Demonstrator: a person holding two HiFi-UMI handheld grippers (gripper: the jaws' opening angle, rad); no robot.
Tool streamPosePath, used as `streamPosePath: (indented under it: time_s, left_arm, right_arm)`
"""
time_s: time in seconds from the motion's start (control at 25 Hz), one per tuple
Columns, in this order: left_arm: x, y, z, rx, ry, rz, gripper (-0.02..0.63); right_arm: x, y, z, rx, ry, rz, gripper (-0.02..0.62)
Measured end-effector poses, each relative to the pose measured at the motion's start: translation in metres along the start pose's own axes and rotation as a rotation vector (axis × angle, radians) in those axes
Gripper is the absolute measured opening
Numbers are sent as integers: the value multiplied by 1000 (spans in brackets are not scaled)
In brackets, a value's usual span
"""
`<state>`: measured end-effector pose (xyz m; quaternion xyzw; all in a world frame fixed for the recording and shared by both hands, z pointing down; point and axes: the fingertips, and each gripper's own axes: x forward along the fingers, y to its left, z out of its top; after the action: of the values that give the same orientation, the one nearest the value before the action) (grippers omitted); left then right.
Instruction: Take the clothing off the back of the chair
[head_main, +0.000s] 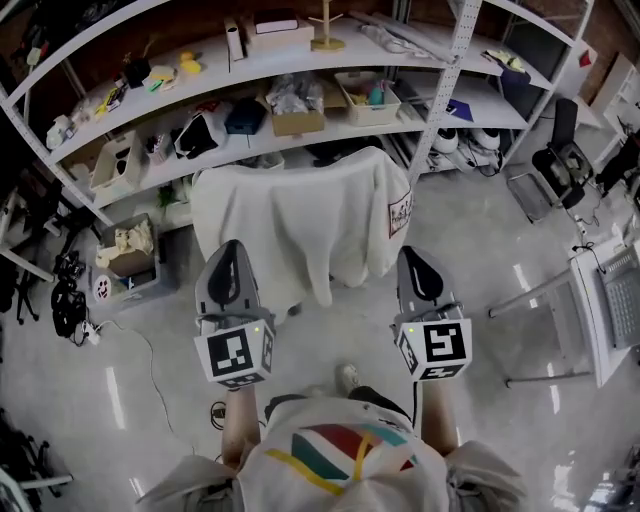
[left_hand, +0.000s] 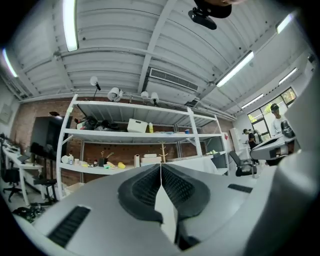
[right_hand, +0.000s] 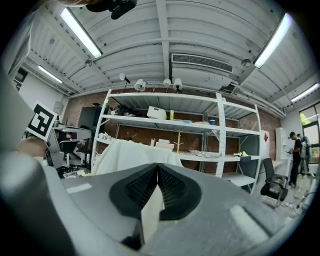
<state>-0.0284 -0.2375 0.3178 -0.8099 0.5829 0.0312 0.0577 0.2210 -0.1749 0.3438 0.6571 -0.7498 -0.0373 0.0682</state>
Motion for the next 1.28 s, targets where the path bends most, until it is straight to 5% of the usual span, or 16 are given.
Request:
streamPosePath:
  time_s: [0.4,0.6,1.04,1.28]
  left_arm:
    - [-10,-26,-8,13,30,202,14]
    - [-8,-29,-3,86,32,224,14]
    - [2,2,-8,62,55,228,14]
    - [20,13,-4,-8,12,148,15]
  right_arm:
    - [34,-39,-7,-34,-20,178,5]
    - [46,-36,-5,-7,-47,225,5]
    - [60,-30,2,14,-64,199,5]
    - [71,-38,9,10,-84,191,11]
